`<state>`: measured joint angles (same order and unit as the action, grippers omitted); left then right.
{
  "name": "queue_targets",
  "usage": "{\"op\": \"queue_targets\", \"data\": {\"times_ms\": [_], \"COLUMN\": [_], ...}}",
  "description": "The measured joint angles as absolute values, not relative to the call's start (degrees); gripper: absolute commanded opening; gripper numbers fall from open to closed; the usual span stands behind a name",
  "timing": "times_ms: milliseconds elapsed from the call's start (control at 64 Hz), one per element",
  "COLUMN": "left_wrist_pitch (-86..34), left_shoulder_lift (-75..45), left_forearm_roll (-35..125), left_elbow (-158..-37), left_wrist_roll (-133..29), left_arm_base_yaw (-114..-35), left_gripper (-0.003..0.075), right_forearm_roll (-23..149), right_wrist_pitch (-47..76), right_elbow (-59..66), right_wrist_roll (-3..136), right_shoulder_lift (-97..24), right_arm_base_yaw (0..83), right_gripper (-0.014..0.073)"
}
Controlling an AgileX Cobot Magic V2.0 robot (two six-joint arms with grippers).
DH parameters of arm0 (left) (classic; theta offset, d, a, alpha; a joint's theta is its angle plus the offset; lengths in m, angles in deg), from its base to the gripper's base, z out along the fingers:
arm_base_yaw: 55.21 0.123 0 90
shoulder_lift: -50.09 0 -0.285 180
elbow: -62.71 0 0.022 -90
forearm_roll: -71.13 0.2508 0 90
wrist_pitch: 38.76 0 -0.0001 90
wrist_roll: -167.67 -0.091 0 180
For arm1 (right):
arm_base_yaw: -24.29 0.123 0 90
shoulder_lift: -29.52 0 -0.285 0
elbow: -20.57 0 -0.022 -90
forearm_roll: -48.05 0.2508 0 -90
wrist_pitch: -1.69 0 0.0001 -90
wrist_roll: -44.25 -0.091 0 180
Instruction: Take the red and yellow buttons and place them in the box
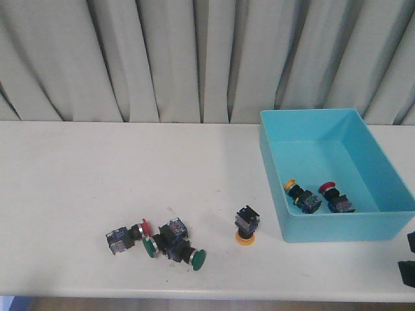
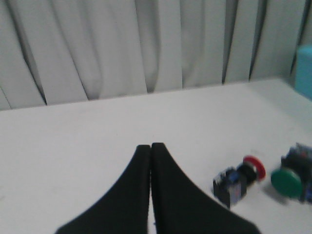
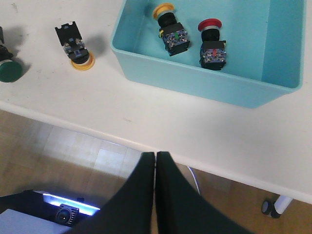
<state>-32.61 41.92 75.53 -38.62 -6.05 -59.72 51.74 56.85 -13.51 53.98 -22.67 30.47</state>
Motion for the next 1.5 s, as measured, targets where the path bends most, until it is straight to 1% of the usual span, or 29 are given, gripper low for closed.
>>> {"op": "queue_targets", "data": {"times_ms": [281, 625, 1078, 1500], "left_wrist_pitch": [-34.33, -37.69, -37.78, -37.78], "left_shoulder_lift": [42.93, 42.93, 42.93, 42.93], "left_forearm_roll": [76.71, 76.90, 76.90, 76.90], "left_elbow": [-38.55, -38.55, -38.55, -38.55], "left_wrist_roll": [-4.58, -5.61, -9.49, -9.88], "left_arm_base_yaw": [-57.30, -57.30, -57.30, -57.30], "left_gripper": [-0.0007, -0.0007, -0.0007, -0.0007], "right_forearm_roll": [51.72, 51.72, 51.72, 51.72], "right_wrist_pitch": [56.89, 56.95, 56.95, 56.95], "right_elbow": [-13.51, -13.51, -13.51, -13.51], "right_wrist_roll": [53.98, 53.98, 53.98, 53.98], "right_shoulder_lift": [-22.67, -22.67, -22.67, -22.67], "right_arm_base_yaw": [30.47, 30.47, 30.47, 30.47], "right_gripper": [-0.0007, -0.0007, -0.0007, -0.0007]}}
